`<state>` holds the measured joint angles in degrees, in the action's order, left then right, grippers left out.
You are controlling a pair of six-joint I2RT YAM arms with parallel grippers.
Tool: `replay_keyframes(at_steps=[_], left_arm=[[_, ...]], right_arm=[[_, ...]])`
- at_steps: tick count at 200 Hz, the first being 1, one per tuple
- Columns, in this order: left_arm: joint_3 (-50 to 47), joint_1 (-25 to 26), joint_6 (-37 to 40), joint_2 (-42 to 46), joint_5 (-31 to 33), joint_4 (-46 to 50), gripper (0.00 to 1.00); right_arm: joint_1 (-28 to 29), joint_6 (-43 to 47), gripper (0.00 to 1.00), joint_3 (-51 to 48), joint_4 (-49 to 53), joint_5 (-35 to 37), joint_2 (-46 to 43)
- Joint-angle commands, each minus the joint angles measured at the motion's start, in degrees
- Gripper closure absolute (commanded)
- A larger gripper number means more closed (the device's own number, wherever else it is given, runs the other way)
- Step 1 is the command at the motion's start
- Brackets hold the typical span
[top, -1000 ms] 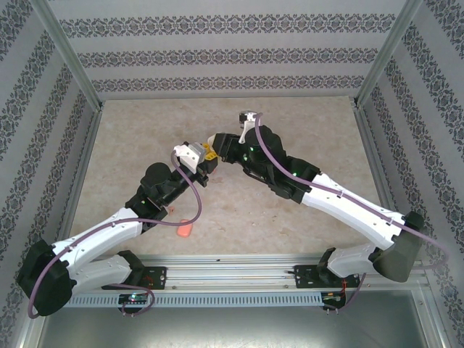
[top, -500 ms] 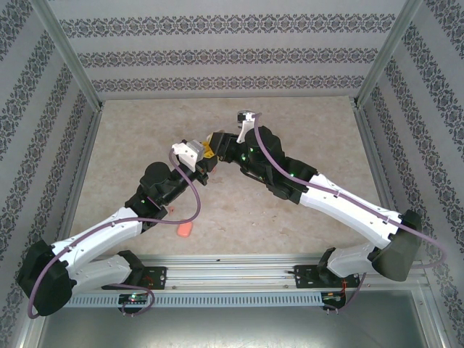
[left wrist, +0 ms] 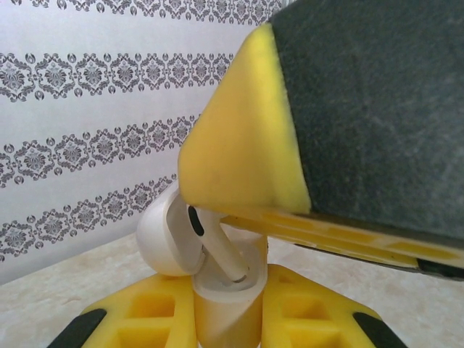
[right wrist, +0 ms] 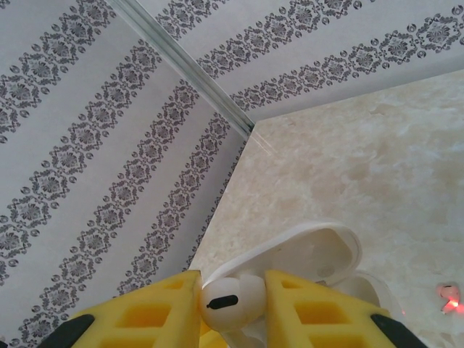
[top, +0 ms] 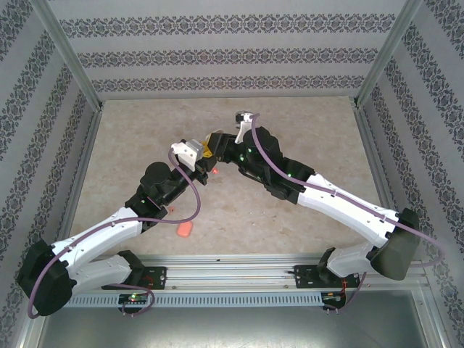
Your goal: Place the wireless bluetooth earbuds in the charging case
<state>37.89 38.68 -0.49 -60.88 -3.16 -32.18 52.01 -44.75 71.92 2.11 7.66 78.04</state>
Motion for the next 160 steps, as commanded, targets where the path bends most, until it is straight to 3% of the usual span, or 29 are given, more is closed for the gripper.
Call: replay_keyframes(at_steps=[1,160], left_arm=[[2.6,0.9,-1.4,1.1,0.1,-5.2,1.00],[2.1,0.9,-2.5,1.3,-0.1,-7.6,1.00]], right_arm=[[1.6,1.1,0.74,-1.5,2.0,-1.6,1.1],[1.9,2.0,0.72,-6.6,4.4,2.2,-3.6]])
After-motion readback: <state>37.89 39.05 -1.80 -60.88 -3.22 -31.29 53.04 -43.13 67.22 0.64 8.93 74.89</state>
